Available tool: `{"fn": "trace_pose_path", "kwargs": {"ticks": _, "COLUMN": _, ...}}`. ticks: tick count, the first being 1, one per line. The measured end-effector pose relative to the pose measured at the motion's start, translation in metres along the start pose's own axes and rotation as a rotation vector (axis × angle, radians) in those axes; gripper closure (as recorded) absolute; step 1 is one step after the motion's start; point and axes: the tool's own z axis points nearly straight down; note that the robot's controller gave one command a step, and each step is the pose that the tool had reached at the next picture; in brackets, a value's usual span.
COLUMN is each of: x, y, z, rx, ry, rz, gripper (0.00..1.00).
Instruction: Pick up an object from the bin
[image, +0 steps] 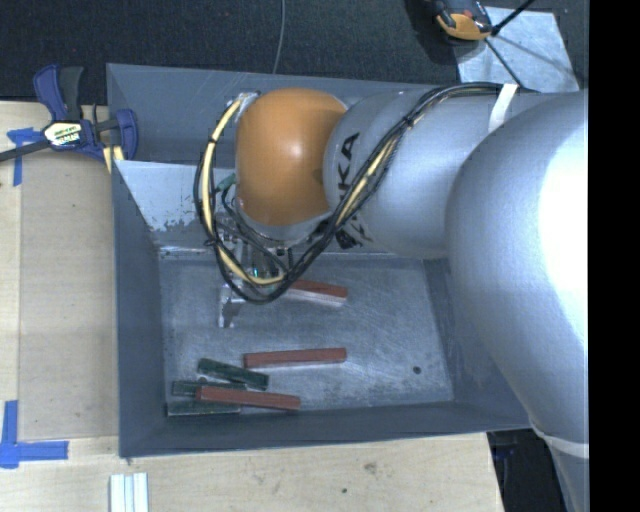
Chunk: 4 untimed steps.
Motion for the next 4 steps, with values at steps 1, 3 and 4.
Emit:
{"fn": "trace_pose_path", "kwargs": {"ticks": 1, "x": -0.002, "y": -0.001, "z": -0.005, "rx": -0.002, "ry": -0.008, "rz": 0.003, "gripper": 0.00}}
{"fn": "trace_pose_path", "kwargs": {"ticks": 3, "x": 0.054, "y": -0.055, "z": 0.019, "rx": 0.002, "ry": -0.008, "rz": -0.248, "gripper": 0.00}}
{"fn": "trace_pose_path", "kwargs": {"ticks": 4, "x": 0.092, "y": -0.030, "z": 0.055, "rx": 0.000, "ry": -0.011, "rz": -0.321, "gripper": 1.00}}
